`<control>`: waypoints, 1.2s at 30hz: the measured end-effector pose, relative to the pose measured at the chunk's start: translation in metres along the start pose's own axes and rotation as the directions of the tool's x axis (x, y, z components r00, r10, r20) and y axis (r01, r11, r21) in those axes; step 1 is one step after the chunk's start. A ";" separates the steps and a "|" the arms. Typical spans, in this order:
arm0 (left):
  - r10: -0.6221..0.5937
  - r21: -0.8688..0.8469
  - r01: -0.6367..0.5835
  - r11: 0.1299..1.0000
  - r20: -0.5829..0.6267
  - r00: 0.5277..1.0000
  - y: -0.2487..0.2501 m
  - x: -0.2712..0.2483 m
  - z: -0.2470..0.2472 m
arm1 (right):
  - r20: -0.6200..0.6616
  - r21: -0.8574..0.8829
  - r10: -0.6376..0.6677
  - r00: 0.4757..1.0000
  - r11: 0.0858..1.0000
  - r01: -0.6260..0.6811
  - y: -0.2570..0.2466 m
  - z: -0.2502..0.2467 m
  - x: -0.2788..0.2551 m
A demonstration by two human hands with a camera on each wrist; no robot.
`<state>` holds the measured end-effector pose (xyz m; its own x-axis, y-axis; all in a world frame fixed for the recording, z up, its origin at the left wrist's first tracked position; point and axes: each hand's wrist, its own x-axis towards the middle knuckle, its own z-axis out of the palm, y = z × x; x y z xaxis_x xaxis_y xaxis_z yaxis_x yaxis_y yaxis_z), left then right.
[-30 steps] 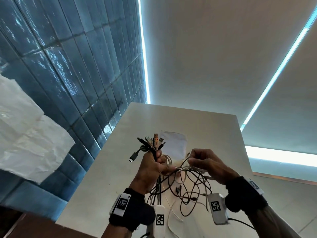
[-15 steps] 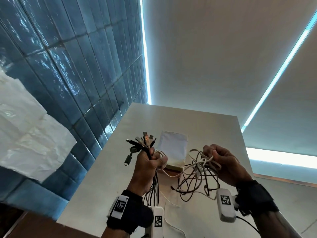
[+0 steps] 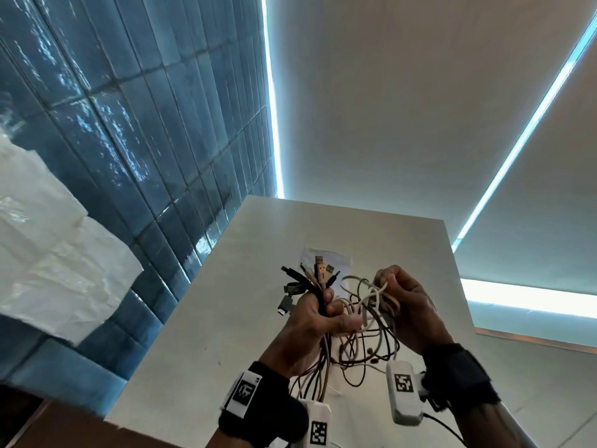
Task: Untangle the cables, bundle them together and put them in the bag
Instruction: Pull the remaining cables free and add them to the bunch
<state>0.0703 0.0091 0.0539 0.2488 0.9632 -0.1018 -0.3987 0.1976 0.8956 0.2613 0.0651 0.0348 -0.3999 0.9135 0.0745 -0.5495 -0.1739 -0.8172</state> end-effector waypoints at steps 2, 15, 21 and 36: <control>-0.021 -0.032 0.019 0.999 -0.049 0.999 0.002 0.001 0.001 | -0.025 -0.048 0.002 1.000 0.999 -0.003 0.000 0.006 0.000; -0.029 -0.125 -0.024 0.992 -0.400 0.916 0.022 0.006 -0.022 | -0.146 -0.572 0.097 0.985 0.804 -0.164 -0.009 0.025 0.006; -0.067 -0.130 0.017 0.991 -0.394 0.917 0.021 0.006 -0.030 | -0.159 -0.239 0.032 0.987 0.968 -0.070 -0.013 0.028 0.011; -0.006 0.108 0.052 0.993 -0.393 0.920 0.023 0.008 -0.026 | -0.180 -0.674 0.050 0.982 0.721 -0.160 -0.021 0.044 0.019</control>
<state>0.0404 0.0260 0.0628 -0.1154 0.9563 -0.2687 -0.2870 0.2269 0.9307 0.2334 0.0697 0.0788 -0.2884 0.9549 -0.0707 0.1627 -0.0238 -0.9864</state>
